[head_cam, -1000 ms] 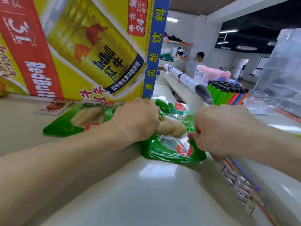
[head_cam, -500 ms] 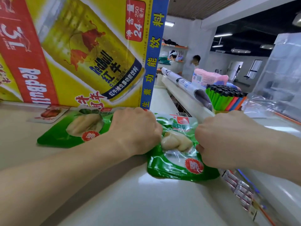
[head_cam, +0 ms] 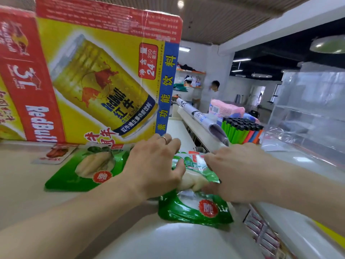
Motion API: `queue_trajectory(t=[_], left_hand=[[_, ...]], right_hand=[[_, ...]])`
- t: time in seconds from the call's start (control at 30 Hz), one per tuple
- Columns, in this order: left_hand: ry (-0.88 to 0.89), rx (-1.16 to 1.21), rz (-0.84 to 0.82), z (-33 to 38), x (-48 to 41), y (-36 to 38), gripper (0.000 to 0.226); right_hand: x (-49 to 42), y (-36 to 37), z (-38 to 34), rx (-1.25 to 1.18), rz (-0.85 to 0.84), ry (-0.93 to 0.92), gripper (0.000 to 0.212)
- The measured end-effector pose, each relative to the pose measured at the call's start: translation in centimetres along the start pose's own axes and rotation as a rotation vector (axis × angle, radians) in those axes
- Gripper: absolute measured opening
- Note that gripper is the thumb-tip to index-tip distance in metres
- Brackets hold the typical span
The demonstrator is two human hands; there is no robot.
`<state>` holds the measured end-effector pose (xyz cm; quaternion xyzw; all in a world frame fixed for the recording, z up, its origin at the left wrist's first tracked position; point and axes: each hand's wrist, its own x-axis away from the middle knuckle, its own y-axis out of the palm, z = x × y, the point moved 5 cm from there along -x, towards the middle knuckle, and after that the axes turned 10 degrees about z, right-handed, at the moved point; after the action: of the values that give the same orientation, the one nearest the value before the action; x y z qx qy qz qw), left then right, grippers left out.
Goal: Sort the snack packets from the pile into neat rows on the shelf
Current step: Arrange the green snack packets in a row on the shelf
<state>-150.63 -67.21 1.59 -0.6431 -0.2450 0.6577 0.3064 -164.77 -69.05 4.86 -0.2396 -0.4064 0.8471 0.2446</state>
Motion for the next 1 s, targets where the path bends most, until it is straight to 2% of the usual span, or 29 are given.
queue_trajectory(t=[0.07,0.17,0.4,0.57,0.7,0.9,1.0], left_hand=[[0.075,0.020,-0.093,0.4,0.3,0.8,0.048],[0.082,0.019,-0.195,0.6,0.5,1.6,0.053],[0.056,0.051,-0.225,0.3,0.8,1.5,0.053],[0.054,0.098,-0.232,-0.2,0.9,2.1,0.043],[0.064,0.109,-0.262,-0.5,1.0,2.0,0.043],[0.117,0.021,-0.118,-0.4,0.9,-2.5,0.045],[0.072,0.014,-0.041,-0.7,2.0,-5.9,0.046]], right_hand=[[0.3,0.4,-0.1,-0.020,-0.033,-0.039,0.054],[0.7,0.7,-0.4,0.004,-0.086,-0.089,0.062],[0.6,1.2,-0.5,0.042,-0.129,-0.110,0.068],[0.8,0.9,-0.8,0.083,-0.168,-0.108,0.074],[0.7,0.4,-0.7,0.075,-0.184,-0.061,0.075],[2.1,-3.1,-0.4,-0.133,-0.014,0.054,0.074],[2.8,-4.8,-0.4,-0.179,0.011,0.068,0.075]])
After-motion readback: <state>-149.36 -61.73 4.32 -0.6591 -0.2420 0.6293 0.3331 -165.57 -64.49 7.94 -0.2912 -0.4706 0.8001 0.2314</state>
